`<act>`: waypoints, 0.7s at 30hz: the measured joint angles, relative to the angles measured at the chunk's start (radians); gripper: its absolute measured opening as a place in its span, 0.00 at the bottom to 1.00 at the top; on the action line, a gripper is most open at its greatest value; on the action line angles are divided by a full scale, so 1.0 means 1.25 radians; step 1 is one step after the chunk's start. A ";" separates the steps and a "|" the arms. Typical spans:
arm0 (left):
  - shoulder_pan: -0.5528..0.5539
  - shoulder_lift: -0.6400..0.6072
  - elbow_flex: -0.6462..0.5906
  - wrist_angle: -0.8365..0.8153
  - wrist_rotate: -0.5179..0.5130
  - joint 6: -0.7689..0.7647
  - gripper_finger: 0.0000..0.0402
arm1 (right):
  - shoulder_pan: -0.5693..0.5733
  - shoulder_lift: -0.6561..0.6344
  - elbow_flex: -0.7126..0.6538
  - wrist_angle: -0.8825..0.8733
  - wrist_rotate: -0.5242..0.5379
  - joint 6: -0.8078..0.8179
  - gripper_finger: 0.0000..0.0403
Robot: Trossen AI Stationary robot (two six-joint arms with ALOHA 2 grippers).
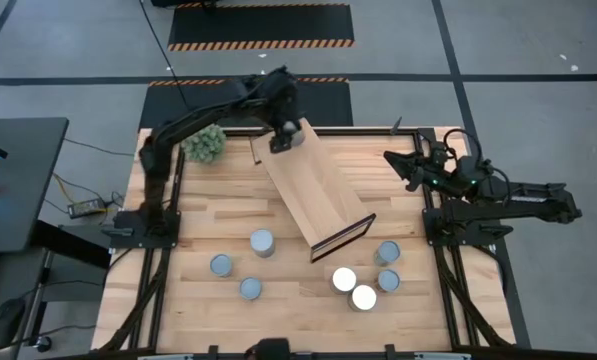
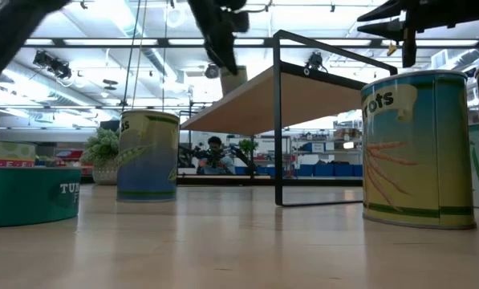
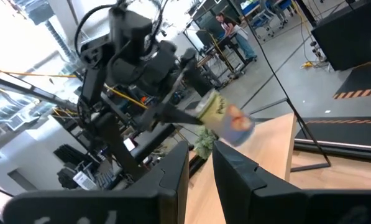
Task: Pick and place cans onto a shelf
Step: Put the canned peaches on the shelf
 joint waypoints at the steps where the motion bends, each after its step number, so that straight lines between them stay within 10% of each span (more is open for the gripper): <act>1: 0.005 0.019 0.023 0.000 0.007 0.005 0.80 | 0.000 0.002 0.000 -0.001 0.000 0.008 0.20; 21: 0.055 0.088 0.066 0.006 0.091 -0.027 0.80 | 0.001 0.014 0.000 0.008 -0.034 0.038 0.20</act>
